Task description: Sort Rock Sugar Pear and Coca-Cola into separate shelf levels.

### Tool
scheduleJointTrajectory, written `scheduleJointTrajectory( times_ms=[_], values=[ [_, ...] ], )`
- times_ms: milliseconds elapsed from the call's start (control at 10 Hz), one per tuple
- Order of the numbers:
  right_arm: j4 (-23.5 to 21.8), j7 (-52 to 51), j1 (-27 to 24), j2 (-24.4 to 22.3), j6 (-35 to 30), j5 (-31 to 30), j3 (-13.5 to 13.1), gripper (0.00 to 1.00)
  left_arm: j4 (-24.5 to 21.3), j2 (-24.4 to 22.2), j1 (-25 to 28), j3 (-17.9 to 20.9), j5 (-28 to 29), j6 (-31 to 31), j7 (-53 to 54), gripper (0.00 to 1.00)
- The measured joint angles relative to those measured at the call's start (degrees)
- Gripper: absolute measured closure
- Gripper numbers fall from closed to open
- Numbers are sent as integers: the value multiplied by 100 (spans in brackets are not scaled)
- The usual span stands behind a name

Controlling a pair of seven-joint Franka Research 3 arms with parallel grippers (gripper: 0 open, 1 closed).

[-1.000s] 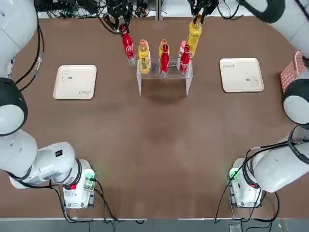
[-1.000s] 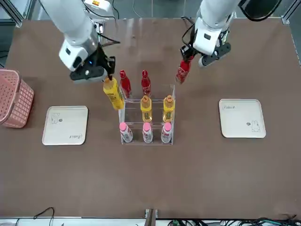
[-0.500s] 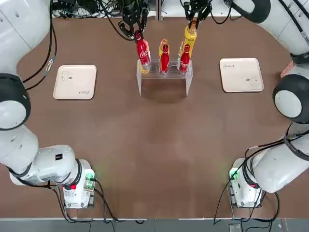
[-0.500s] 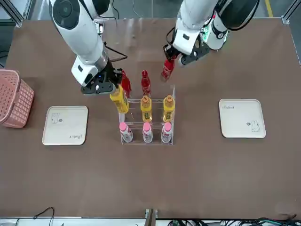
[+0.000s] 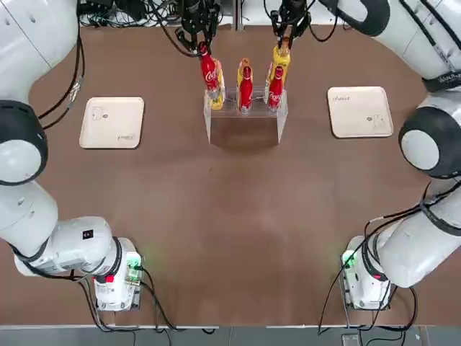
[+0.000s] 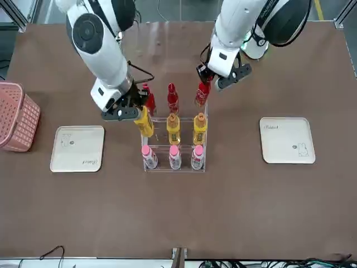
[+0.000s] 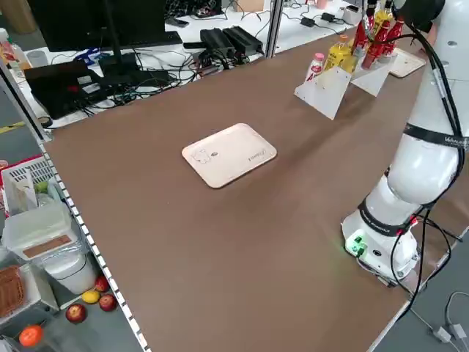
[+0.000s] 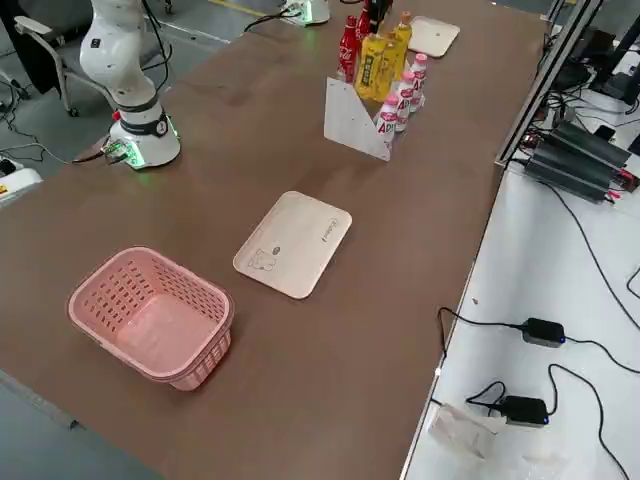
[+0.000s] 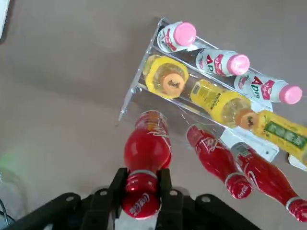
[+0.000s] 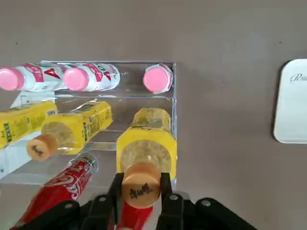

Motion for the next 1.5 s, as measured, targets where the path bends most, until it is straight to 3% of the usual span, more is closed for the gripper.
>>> scheduleJointTrajectory(
  times_ms=[400,900,1300,1400,1500],
  values=[
    [13,40,79,217,190,14,-4,66,4,481,-941,18,795,9,-241,68],
    [-46,41,66,557,420,34,-51,66,171,790,-877,402,1070,60,-115,68],
    [-179,41,66,579,550,46,-50,66,167,940,-1043,417,1327,52,-120,68],
    [-180,56,66,579,559,49,-51,64,165,1021,-1085,418,1410,52,-124,68],
    [-179,67,66,578,589,50,-52,52,196,1067,-1089,413,1432,47,-124,67]
  ],
)
